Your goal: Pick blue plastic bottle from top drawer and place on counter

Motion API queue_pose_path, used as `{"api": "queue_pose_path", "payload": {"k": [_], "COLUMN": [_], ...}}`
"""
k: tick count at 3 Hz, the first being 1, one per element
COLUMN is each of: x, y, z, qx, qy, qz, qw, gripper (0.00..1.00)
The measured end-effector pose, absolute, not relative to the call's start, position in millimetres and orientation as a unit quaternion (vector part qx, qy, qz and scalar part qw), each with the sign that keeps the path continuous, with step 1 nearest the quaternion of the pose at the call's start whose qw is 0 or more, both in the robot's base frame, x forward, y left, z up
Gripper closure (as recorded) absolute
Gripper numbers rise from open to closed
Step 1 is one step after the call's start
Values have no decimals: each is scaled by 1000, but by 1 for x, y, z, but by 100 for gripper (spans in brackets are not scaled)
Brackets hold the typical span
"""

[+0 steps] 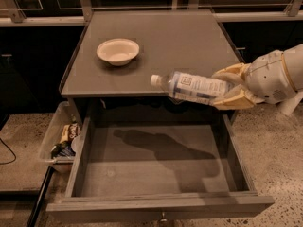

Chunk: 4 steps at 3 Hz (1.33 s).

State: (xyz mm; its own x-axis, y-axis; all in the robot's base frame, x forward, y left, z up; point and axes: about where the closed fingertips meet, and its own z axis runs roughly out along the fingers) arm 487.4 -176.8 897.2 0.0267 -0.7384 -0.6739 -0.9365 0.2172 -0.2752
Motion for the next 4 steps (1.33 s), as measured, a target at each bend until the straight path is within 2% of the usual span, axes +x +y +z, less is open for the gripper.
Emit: {"api": "queue_pose_path", "payload": {"k": [1,3,4], "x": [498,578,626], "y": [-174,-176,-180], "z": [900,921,914], "qx": [-615,-616,-596], "qy": [679,663,677], "qz": [131,123,143], "qw": [379,408,408], "gripper": [100,100,100]}}
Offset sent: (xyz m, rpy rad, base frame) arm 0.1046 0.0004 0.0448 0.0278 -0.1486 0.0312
